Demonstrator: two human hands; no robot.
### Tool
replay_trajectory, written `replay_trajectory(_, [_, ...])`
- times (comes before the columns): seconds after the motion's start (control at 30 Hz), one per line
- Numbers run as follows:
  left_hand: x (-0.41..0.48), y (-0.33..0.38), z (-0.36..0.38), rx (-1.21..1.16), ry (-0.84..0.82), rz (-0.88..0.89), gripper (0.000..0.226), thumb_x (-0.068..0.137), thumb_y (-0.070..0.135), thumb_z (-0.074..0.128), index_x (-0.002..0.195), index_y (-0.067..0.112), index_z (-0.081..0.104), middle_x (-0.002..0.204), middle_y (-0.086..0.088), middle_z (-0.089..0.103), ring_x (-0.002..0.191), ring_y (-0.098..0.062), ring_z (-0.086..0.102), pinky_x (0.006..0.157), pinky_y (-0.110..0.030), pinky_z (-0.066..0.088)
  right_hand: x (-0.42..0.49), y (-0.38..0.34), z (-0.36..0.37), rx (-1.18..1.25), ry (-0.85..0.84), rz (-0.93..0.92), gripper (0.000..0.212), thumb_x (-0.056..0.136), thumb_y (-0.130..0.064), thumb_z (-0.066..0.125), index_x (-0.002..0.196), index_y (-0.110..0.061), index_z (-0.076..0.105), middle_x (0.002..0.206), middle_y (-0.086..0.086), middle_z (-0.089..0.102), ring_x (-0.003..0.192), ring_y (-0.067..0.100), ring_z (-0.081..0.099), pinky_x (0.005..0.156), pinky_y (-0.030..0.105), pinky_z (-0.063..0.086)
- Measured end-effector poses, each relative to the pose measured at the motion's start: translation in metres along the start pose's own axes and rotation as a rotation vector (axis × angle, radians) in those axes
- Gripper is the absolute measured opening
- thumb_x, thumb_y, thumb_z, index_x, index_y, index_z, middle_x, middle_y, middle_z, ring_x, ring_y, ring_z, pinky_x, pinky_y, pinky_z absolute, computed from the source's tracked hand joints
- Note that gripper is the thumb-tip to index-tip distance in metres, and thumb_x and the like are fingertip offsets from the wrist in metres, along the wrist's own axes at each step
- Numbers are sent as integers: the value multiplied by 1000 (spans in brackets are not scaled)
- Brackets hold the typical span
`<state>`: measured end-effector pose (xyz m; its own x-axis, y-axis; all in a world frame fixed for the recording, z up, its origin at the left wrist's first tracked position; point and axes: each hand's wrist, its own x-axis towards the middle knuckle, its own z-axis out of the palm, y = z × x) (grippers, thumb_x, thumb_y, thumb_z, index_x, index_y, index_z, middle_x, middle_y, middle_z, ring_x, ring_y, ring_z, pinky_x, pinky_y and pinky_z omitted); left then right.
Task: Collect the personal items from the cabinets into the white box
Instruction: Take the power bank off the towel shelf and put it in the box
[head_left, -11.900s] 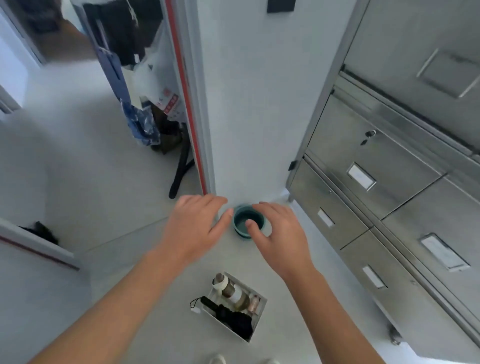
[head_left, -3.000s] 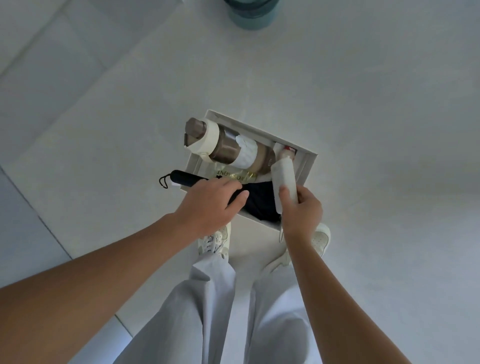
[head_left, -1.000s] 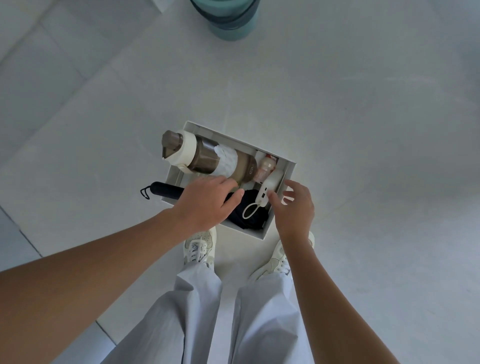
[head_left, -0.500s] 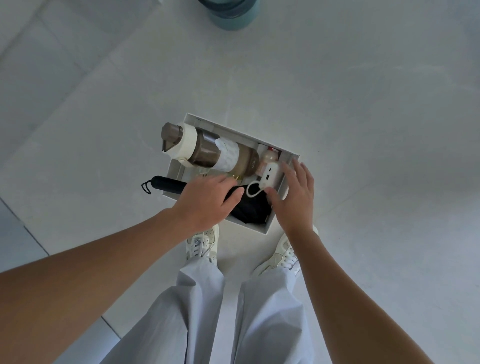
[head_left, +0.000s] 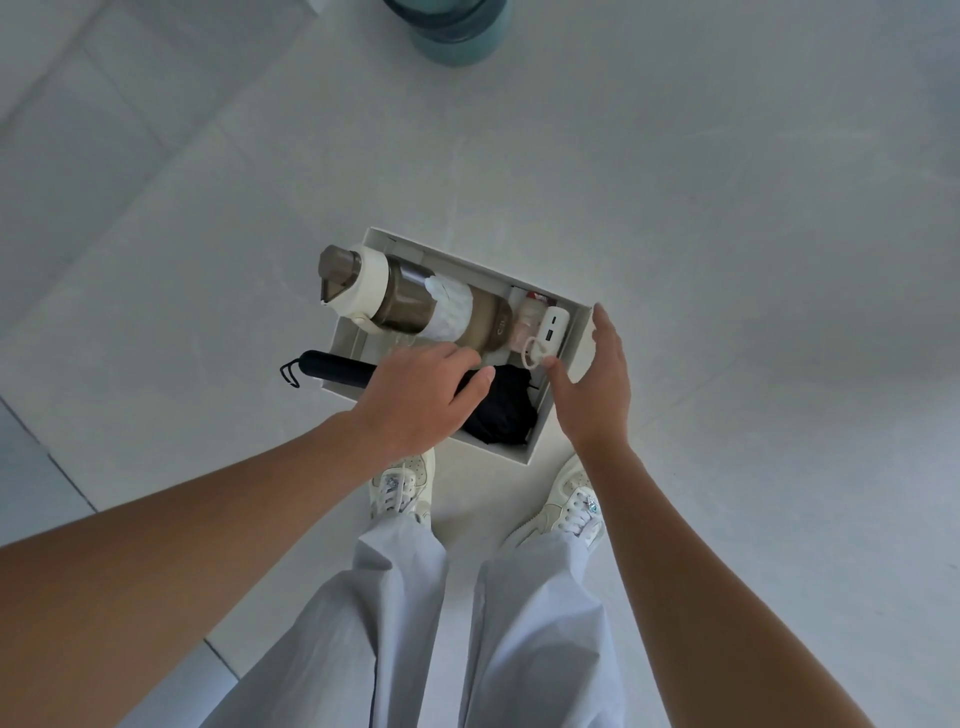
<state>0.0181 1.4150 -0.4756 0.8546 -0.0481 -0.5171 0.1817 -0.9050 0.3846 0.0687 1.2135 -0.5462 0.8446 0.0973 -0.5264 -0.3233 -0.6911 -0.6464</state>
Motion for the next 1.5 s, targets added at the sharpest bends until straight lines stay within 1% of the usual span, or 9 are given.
replay_trajectory(0.2, [-7,4,2,7,11,14,52,99,50,20,100,21,63,84,7,63,75,-15,56,74,-37,48,-17,13,-6,0,48,72,66,97,-16,64,156,-21,35,157,-3,44,144,18,40,116,44,38])
replay_trajectory(0.37, [-16,0,5,29,16,-8,54,99,51,18,97,20,63,80,7,62,71,-16,57,72,-37,48,-19,4,-2,-141,43,-134,37,97,-15,64,134,-15,65,149,-1,54,146,22,34,118,40,32])
replay_trajectory(0.47, [-21,-8,6,22,22,-22,50,99,49,22,94,20,62,75,6,60,67,-15,56,67,-37,49,-18,-4,5,-219,-64,-138,46,97,-10,59,142,-17,59,146,0,58,148,28,32,119,48,28])
replay_trajectory(0.67, [-33,-22,3,26,67,-46,41,101,44,28,83,20,57,66,7,52,59,-14,49,56,-33,43,-23,-12,10,-247,-209,-70,63,97,-16,60,156,-22,37,158,6,43,155,32,14,126,51,14])
replay_trajectory(0.93, [-48,-5,-28,53,51,-50,39,101,42,31,86,19,58,69,5,55,61,-16,52,60,-37,47,-45,-43,-24,-65,-136,-28,61,98,-30,61,154,-21,40,155,3,46,150,18,28,121,40,30])
replay_trajectory(1.03, [-56,14,-62,82,76,-16,41,101,44,31,87,18,61,69,5,55,61,-17,51,63,-40,49,-59,-74,-49,-25,-88,-63,55,96,-32,63,148,-23,48,145,-6,54,141,15,37,111,30,34])
replay_trajectory(1.13, [-62,35,-111,170,85,5,51,99,48,24,105,18,64,89,2,67,79,-21,60,76,-39,47,-74,-113,-86,14,-47,-113,48,95,-30,64,142,-26,55,133,-15,55,135,10,41,106,24,32])
replay_trajectory(1.4, [-112,125,-312,293,255,117,59,99,50,20,120,15,63,116,-3,69,99,-25,64,88,-42,47,-146,-264,-240,-53,93,-298,50,97,-36,63,145,-23,53,145,-5,56,139,14,42,107,21,27])
replay_trajectory(1.5, [-150,173,-394,246,378,143,58,100,50,21,117,14,64,110,-4,70,96,-26,64,86,-42,48,-188,-330,-304,-37,152,-333,56,97,-40,62,148,-23,49,149,-3,53,140,15,41,108,23,27])
